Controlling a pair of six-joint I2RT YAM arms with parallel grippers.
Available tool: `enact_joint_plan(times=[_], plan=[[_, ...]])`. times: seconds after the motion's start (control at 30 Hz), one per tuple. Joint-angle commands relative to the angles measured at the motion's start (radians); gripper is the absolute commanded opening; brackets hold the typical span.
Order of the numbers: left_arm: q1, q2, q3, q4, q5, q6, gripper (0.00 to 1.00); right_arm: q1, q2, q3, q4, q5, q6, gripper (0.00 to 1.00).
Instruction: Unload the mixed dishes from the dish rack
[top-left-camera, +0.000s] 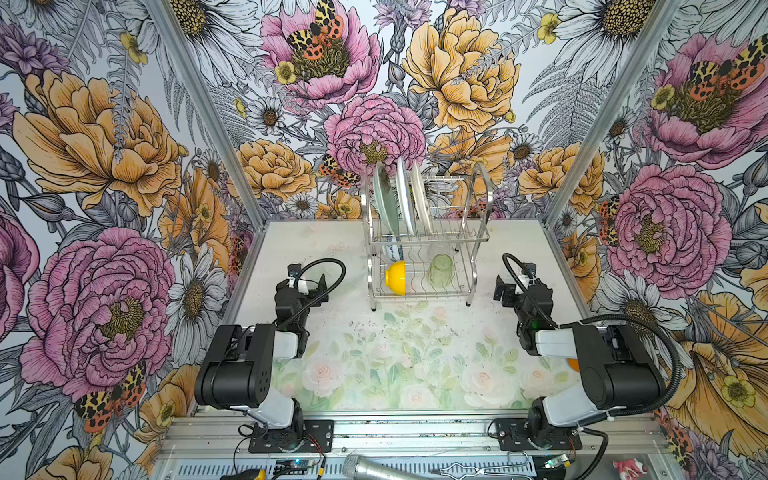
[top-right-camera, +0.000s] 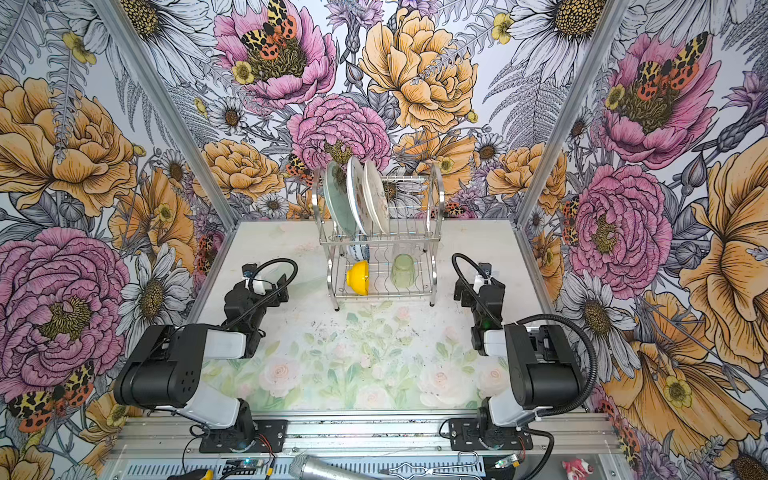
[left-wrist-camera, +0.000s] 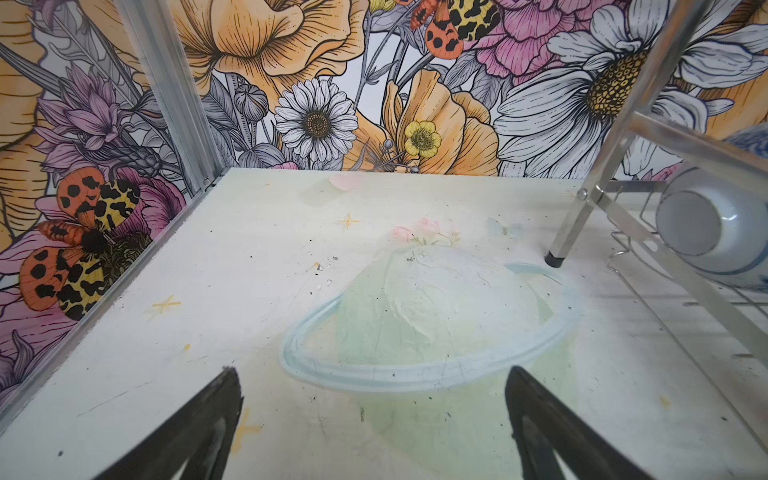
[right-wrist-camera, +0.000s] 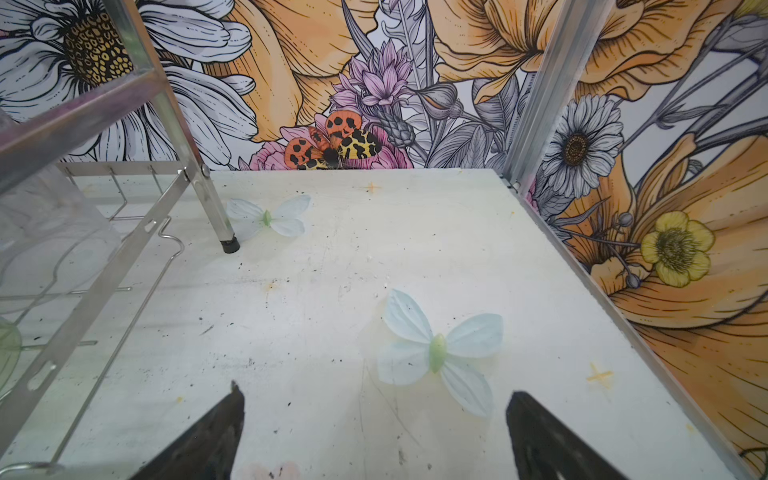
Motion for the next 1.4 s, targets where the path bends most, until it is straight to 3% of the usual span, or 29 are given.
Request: enact_joint_plan(times=[0.0,0.9,1.07,1.37], plan=[[-0.003,0.0,0.011,0.007,-0.017,-0.002,0.99,-0.008,0.008,0.019,0.006,-0.012,0.012,1.0],[0.042,0.0,0.017,0.0,0.057,-0.034,0.99,-0.007,0.004,0.012,0.012,-0.013,0.011,1.0],[0.039,0.001,0.017,0.0,0.054,-0.033,0.99,-0.003,-0.057,-0.005,-0.001,-0.018,0.003,1.0],[0.003,-0.058,0.072,-0.153,-0.072,-0.032,0.99,0.047,-0.2,-0.04,-0.05,0.069,-0.03,0.99]])
